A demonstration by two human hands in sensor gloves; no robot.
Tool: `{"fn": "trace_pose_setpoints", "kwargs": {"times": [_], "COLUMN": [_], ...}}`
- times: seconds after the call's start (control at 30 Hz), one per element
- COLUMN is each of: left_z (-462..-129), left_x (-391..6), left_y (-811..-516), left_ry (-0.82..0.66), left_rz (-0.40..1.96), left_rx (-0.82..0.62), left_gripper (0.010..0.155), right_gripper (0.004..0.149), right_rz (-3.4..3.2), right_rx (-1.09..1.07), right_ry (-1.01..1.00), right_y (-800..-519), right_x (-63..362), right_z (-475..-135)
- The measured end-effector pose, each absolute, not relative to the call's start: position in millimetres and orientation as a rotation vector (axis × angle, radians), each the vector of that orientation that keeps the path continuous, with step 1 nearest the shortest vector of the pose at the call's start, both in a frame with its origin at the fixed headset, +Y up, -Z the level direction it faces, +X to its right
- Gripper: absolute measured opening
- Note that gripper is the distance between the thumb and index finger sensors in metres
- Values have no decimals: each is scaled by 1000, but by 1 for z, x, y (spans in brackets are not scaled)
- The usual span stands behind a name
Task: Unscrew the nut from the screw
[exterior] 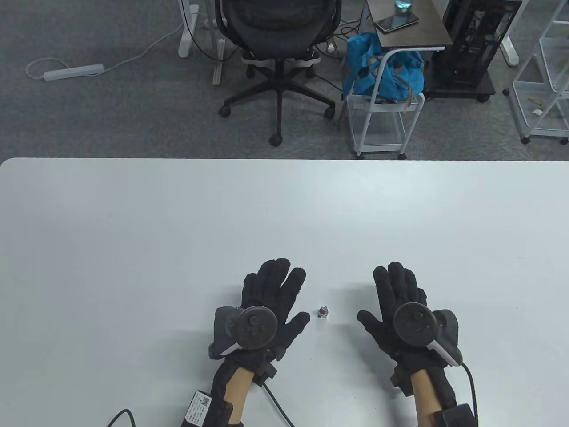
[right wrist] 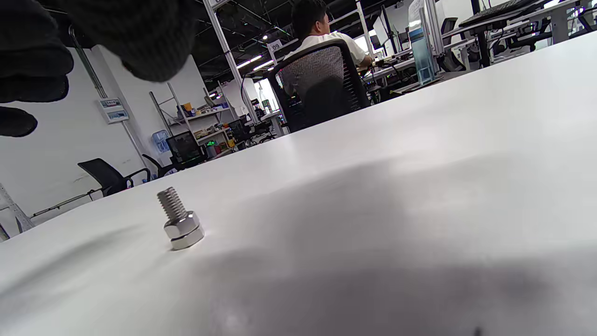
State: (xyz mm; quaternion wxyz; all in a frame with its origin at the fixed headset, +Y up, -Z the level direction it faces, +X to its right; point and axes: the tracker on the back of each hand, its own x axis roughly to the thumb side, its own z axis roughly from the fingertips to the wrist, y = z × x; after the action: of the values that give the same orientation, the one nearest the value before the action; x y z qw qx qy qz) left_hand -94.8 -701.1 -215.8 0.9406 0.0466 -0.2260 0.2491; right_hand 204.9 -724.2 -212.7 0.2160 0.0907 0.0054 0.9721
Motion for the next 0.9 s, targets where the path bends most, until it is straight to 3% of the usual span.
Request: {"fn": "trace_pose_setpoints", "kwargs": {"times": [0.57,0.9], "left_z": [-215,-214], "left_x": [-93,-89], "left_y": [-701,-700], "left_ry": [-459,-472], "left_rz": [515,524], "left_rx": [100,116], "left_gripper": [82,81], "right_gripper": [93,89], "right_rz": [2694,2783], "right_rx": [272,477], "right_ry": [-15,-28], "right_y": [-723,-712], "right_x": [200,150], "right_z": [-211,-210]}}
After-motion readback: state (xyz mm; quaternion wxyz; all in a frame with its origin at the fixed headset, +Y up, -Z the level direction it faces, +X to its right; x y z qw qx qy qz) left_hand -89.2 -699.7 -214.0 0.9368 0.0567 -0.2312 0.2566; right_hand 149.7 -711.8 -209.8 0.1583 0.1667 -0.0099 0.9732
